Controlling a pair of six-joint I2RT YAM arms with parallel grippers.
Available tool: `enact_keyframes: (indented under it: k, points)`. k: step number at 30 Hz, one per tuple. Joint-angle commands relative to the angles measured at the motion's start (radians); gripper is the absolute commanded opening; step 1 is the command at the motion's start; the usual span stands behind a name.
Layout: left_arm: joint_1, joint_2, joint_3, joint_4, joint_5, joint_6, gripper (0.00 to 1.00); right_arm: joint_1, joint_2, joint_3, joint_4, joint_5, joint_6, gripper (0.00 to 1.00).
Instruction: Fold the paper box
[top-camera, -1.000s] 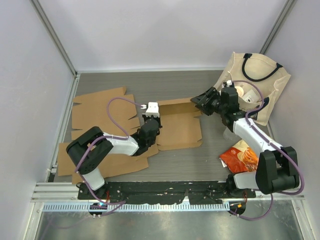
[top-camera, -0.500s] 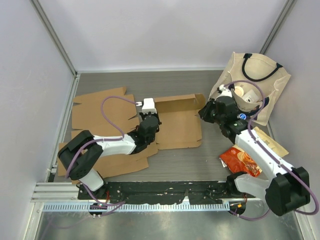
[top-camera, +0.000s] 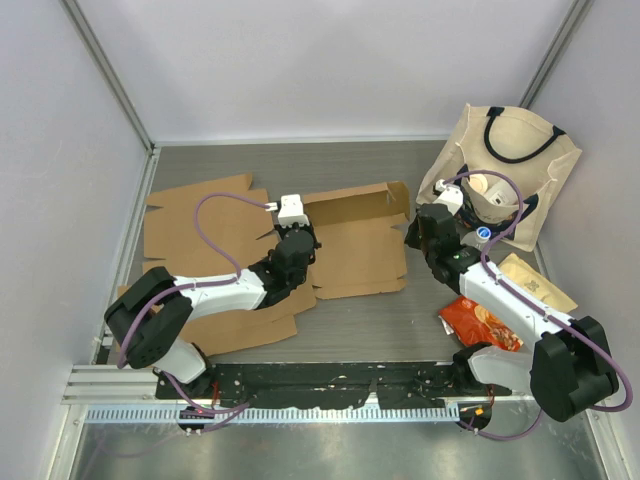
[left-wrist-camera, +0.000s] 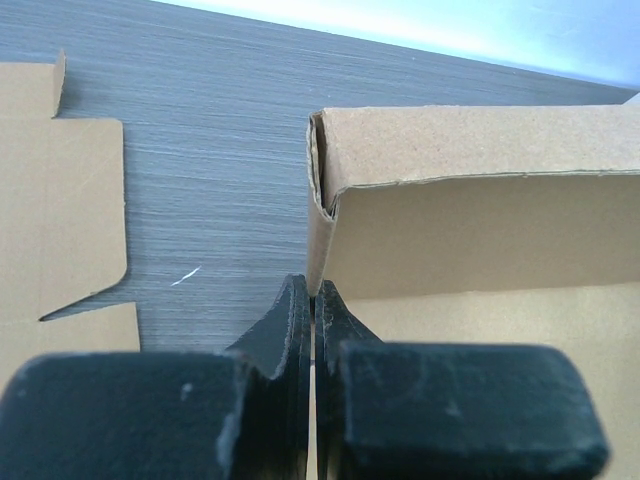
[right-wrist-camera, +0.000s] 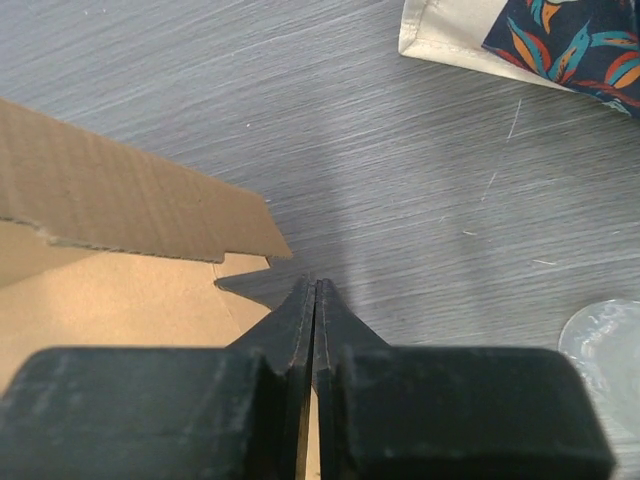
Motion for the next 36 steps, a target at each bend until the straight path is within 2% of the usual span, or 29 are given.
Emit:
enact_keyframes:
  k: [1, 8, 16, 21, 26, 27, 28, 29, 30, 33, 36]
  points:
    - [0.0, -0.053, 0.011, 0.001, -0.01, -0.058, 0.0, 0.001, -0.011, -0.037, 0.17, 0.03, 0.065, 0.05]
    - [0.0, -0.052, 0.004, -0.002, 0.007, -0.092, 0.0, 0.002, -0.014, -0.098, 0.357, -0.065, 0.192, 0.04]
    - [0.0, -0.064, -0.007, -0.007, 0.029, -0.115, 0.0, 0.015, 0.02, -0.116, 0.488, -0.117, 0.208, 0.04]
    - [0.0, -0.067, -0.013, 0.01, 0.055, -0.122, 0.0, 0.019, 0.081, -0.083, 0.439, -0.128, 0.151, 0.04]
    - [0.0, -0.052, -0.018, 0.021, 0.033, -0.083, 0.0, 0.021, 0.063, 0.0, 0.191, -0.16, 0.098, 0.09]
    - [0.003, -0.049, -0.019, 0.025, 0.02, -0.069, 0.0, 0.019, 0.028, 0.041, 0.051, -0.154, 0.085, 0.11]
    - [0.004, -0.042, -0.025, 0.034, 0.018, -0.031, 0.0, 0.019, 0.014, 0.061, -0.01, -0.151, 0.049, 0.18]
    - [0.006, -0.039, -0.03, 0.06, 0.018, -0.015, 0.0, 0.015, 0.002, 0.087, -0.085, -0.151, 0.033, 0.19]
    - [0.016, -0.036, -0.035, 0.07, 0.019, -0.005, 0.0, 0.013, -0.012, 0.15, -0.248, -0.154, 0.013, 0.2]
    - [0.039, -0.048, -0.045, 0.076, 0.044, 0.005, 0.0, 0.009, -0.063, 0.247, -0.507, -0.133, -0.051, 0.25]
    - [0.043, -0.05, -0.053, 0.099, 0.056, 0.037, 0.0, 0.002, -0.094, 0.345, -0.61, -0.135, -0.123, 0.31]
